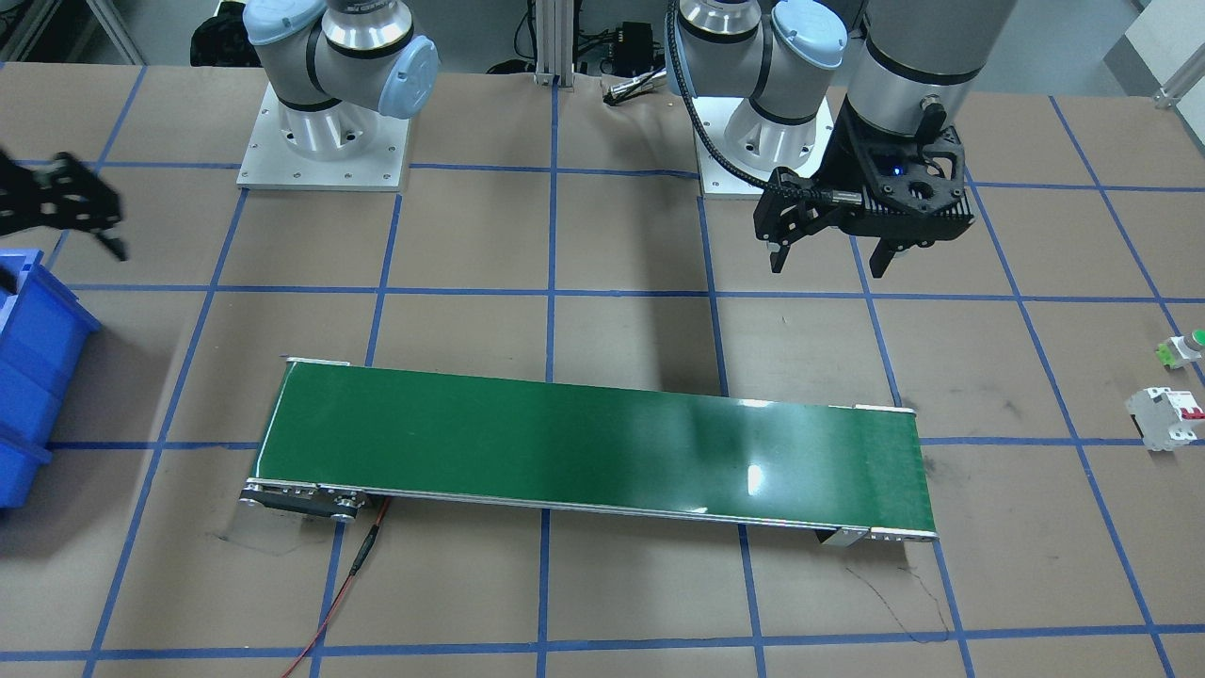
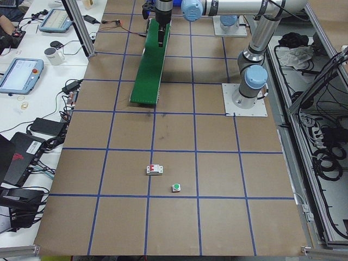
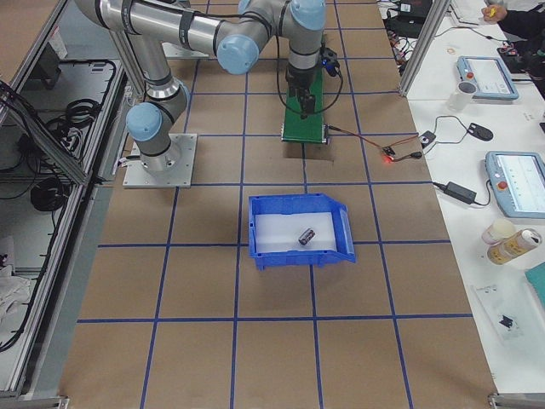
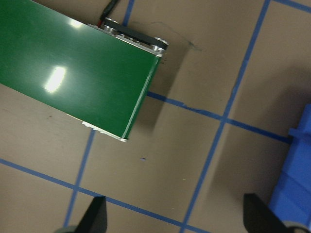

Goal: Move capacitor from left to right

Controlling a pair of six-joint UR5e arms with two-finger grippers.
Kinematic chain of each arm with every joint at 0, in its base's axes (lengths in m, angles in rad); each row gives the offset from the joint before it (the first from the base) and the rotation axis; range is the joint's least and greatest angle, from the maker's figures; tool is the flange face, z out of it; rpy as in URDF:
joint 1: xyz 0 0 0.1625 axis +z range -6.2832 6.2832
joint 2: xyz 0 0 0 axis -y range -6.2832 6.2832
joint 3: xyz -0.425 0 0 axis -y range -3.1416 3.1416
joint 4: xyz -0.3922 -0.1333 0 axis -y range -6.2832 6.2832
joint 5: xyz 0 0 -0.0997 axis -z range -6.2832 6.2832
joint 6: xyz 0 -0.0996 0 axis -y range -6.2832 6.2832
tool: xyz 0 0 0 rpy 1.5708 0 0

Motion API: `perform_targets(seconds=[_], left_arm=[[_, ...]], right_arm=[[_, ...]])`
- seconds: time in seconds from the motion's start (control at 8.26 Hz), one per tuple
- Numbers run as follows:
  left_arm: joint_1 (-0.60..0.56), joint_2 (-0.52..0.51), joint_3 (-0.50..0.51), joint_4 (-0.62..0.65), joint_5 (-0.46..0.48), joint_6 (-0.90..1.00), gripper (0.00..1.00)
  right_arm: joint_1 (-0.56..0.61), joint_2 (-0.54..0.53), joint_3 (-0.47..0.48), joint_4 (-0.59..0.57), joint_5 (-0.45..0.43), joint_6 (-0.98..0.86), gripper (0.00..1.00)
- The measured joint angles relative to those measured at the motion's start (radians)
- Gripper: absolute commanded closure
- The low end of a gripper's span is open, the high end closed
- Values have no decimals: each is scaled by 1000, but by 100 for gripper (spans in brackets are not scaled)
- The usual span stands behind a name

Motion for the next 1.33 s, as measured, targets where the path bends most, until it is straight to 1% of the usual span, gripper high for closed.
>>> perform_targets(seconds=[0.24, 0.36, 0.48, 0.73, 1.33], left_arm=[[0, 0, 0, 0, 0, 1, 0], [0, 0, 0, 0, 0, 1, 0], [0, 0, 0, 0, 0, 1, 0], [-1, 0, 0, 0, 0, 1, 0], [0, 0, 0, 0, 0, -3, 0]], right_arm=[[223, -12, -3, 16, -34, 333, 0], [313, -11, -3, -8, -50, 454, 0], [369, -6, -3, -33, -60, 523, 0], [406, -1, -3, -53, -66, 567, 0], [428, -3, -1, -53, -65, 615, 0]])
